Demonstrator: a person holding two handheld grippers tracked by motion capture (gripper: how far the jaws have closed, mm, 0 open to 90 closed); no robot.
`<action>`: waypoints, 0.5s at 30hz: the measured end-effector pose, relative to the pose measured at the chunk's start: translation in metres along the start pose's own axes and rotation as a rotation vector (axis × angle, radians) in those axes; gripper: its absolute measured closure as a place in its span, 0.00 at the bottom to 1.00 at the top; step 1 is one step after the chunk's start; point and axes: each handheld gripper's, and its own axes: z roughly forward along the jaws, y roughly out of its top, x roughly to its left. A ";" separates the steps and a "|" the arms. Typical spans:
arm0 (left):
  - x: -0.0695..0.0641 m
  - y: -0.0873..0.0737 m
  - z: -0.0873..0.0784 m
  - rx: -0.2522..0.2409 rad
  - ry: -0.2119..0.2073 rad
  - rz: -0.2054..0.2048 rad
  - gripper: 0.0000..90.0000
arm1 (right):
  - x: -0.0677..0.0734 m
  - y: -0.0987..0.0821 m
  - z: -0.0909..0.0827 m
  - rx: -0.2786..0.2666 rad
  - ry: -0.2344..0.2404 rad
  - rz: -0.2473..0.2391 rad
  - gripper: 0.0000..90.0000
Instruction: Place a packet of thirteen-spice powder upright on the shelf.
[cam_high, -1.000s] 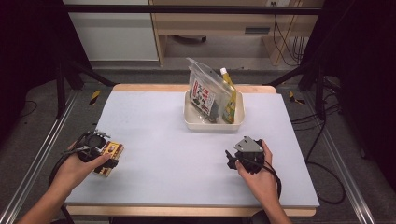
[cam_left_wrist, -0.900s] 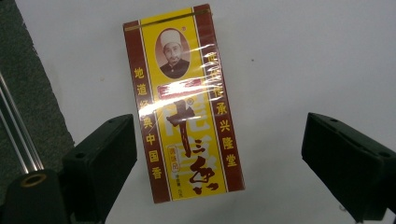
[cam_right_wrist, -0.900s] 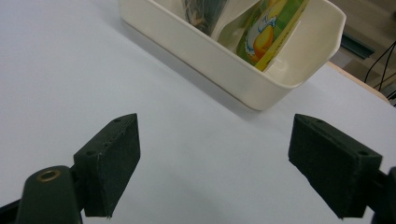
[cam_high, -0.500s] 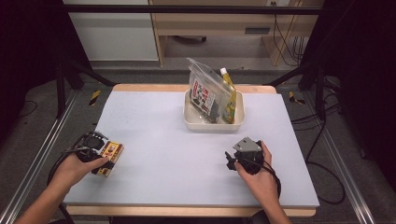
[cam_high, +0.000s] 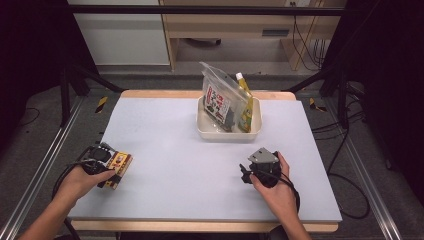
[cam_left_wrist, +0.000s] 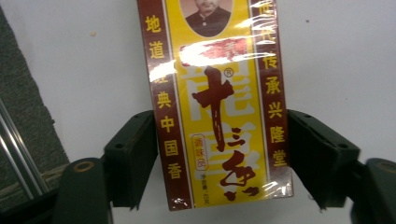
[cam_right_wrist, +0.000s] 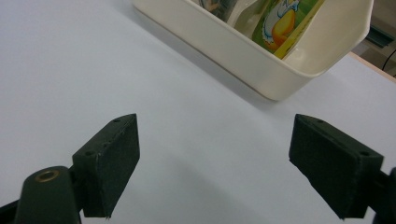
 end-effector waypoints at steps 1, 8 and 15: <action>0.000 0.000 0.000 0.000 0.000 0.000 0.31 | 0.000 0.000 0.000 0.000 0.000 0.000 0.18; -0.001 0.002 0.002 0.015 0.007 0.025 0.31 | 0.000 0.000 -0.001 -0.006 0.004 0.005 0.18; 0.002 0.002 0.002 -0.004 0.005 0.057 0.34 | -0.001 0.001 -0.002 -0.015 0.008 0.015 0.18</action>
